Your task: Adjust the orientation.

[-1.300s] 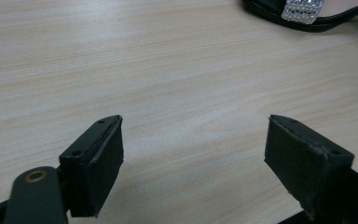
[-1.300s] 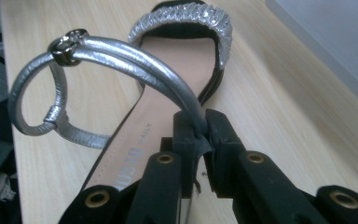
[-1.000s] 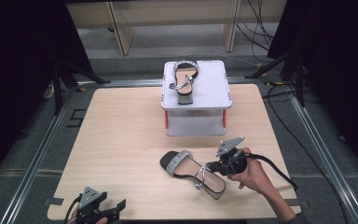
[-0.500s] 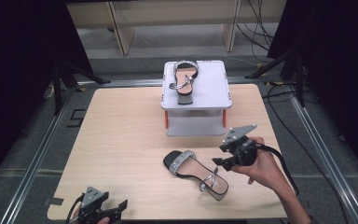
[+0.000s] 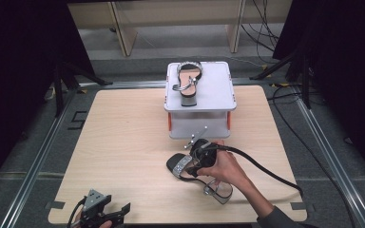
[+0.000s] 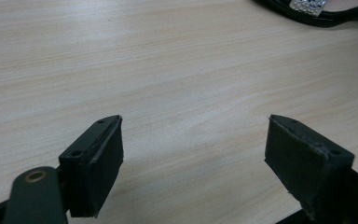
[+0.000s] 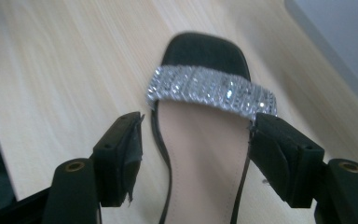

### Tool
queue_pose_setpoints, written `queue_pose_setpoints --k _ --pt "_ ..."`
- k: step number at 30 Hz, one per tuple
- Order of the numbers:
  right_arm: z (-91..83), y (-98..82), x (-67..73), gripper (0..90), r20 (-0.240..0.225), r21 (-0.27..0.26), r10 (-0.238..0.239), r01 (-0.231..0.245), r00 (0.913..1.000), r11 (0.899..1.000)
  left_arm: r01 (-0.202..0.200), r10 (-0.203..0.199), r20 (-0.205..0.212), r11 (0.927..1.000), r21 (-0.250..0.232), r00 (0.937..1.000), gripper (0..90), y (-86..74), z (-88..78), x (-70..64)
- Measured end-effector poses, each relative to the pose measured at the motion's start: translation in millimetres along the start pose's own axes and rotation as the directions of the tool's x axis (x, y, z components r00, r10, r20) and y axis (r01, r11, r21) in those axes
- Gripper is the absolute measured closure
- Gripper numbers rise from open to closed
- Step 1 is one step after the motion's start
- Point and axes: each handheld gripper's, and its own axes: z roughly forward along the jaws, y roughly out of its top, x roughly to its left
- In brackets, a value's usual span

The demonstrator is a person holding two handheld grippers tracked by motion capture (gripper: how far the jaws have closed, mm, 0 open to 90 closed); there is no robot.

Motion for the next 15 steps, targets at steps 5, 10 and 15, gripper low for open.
queue_pose_setpoints --k 5,10,15 --pt "9.7 -1.6 1.2 33.1 0.027 0.045 -0.019 0.018 0.9994 0.999 0.005 -0.005 0.008 0.9999 -0.009 1.0 18.9 -0.6 2.2 -0.5" --pt "19.3 -6.2 6.5 32.5 0.042 0.099 -0.038 0.034 0.9984 0.995 0.004 -0.004 0.0 1.0 0.0 1.0 18.9 -0.2 0.4 -0.4" --pt "21.3 -15.7 4.2 32.1 0.056 0.123 -0.032 0.025 0.9979 0.992 0.005 -0.005 0.001 1.0 0.0 1.0 18.9 -0.1 -0.1 -0.5"
